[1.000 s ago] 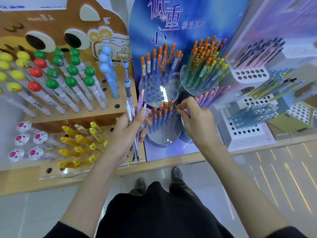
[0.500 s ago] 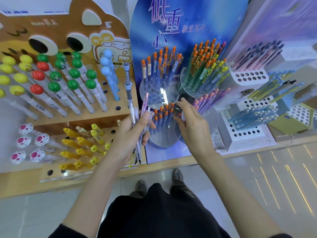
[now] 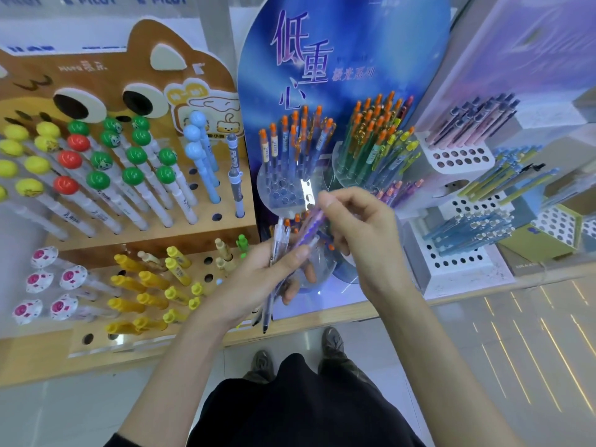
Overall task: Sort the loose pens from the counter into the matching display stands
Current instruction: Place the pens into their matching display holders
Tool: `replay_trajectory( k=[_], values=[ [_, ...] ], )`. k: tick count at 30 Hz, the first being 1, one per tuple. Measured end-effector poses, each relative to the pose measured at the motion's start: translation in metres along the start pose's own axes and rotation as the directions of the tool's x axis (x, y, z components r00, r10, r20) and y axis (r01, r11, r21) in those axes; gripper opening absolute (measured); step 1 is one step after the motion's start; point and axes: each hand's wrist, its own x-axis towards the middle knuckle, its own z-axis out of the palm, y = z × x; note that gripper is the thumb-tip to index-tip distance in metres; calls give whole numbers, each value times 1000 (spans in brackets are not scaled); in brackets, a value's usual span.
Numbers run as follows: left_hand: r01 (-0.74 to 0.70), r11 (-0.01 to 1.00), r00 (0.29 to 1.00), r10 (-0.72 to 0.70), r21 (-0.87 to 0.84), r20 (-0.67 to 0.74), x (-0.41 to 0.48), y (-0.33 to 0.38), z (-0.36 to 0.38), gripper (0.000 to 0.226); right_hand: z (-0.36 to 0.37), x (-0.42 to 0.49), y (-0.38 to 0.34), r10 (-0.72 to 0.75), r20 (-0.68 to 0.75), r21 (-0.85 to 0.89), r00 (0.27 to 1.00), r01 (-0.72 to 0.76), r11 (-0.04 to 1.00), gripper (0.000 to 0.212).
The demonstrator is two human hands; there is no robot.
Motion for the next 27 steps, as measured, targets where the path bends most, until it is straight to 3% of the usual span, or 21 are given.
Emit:
replay_trajectory(
  k=[4, 8, 14, 19, 27],
  values=[
    [25, 999, 999, -26, 24, 37, 6, -4, -2, 26, -30, 8, -13, -107, -210, 83, 972, 127, 988, 18],
    [30, 999, 993, -33, -23, -111, 17, -7, 5, 25, -62, 14, -19, -221, -329, -70, 918, 209, 975, 18],
    [-1, 1000, 967, 1, 1, -256, 37, -5, 27, 30, -95, 11, -1, -308, -379, -299, 873, 199, 933, 18],
    [2, 1000, 935, 9, 30, -354, 48, -11, 38, 3, -113, 21, 19, -264, -381, -336, 886, 133, 932, 17],
    [18, 997, 918, 12, 73, -396, 54, -16, 47, 11, -120, 31, 31, -276, -353, -325, 894, 160, 932, 17]
  ],
)
